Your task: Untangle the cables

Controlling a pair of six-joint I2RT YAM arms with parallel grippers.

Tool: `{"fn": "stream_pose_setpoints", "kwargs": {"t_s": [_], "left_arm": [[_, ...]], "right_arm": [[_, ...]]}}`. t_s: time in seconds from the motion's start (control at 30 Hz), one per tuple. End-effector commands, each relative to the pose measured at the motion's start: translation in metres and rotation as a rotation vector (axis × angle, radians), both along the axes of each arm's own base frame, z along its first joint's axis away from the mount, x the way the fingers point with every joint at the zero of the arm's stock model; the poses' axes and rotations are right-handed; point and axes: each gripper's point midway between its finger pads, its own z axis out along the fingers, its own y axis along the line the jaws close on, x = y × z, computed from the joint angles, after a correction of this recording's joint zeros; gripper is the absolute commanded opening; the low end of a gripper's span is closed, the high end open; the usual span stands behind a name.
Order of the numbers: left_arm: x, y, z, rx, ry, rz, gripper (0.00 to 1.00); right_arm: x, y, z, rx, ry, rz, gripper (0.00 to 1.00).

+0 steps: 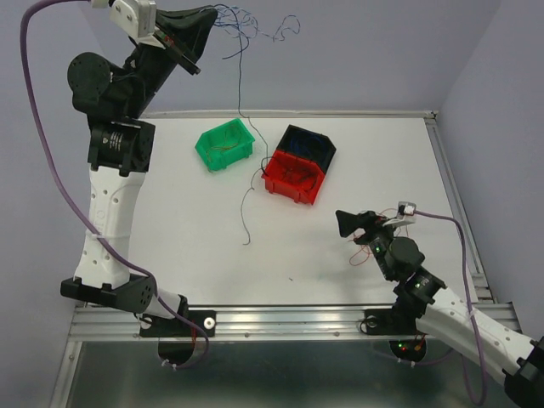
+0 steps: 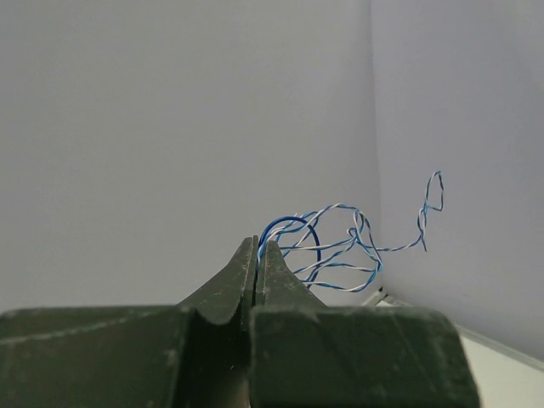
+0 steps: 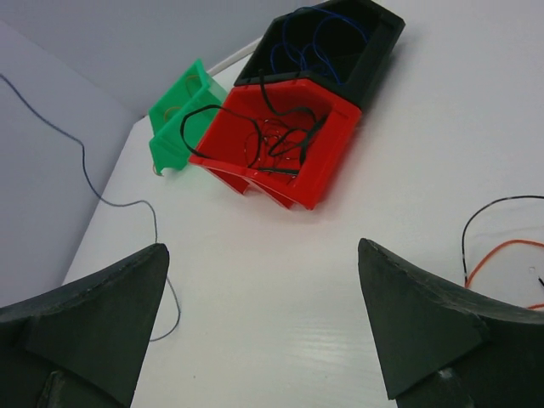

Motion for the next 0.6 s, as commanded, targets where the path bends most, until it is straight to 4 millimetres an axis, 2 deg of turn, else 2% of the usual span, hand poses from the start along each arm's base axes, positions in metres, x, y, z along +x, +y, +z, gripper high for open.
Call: {"fn": "stream_pose_setpoints", "kwargs": {"t_s": [0.0, 0.03, 0.1, 0.13, 0.2, 0.47, 0.57], "left_arm": [[-0.054, 0.006, 0.066, -0.073, -0.194, -0.067, 0.00], [-0.060, 0.005, 0.071, -0.074, -0.207, -0.081, 0.00], [-0.063, 0.001, 0.068, -0.072, -0.194, -0.108, 0.00], [-0.063, 0.000, 0.062, -0.069, -0.181, -0.115, 0.00], [-0.065, -0.004, 0.050, -0.066, -0.157, -0.143, 0.00], [-0.101, -0.014, 0.039, -0.047, -0.186, -0.209, 0.00], [-0.103, -0.017, 0.032, -0.041, -0.178, -0.219, 0.00]], "right_arm": [[-0.003, 0.021, 0.023, -0.011, -0.130, 0.123, 1.00], [-0.008, 0.034, 0.039, 0.003, -0.189, 0.198, 1.00], [-0.009, 0.047, 0.050, -0.049, -0.246, 0.261, 1.00], [-0.007, 0.060, 0.058, -0.071, -0.258, 0.316, 1.00], [-0.005, 0.077, 0.064, -0.137, -0.282, 0.390, 1.00], [0.021, 0.136, 0.100, -0.240, -0.387, 0.552, 1.00], [0.027, 0.154, 0.105, -0.261, -0.413, 0.611, 1.00]]}}
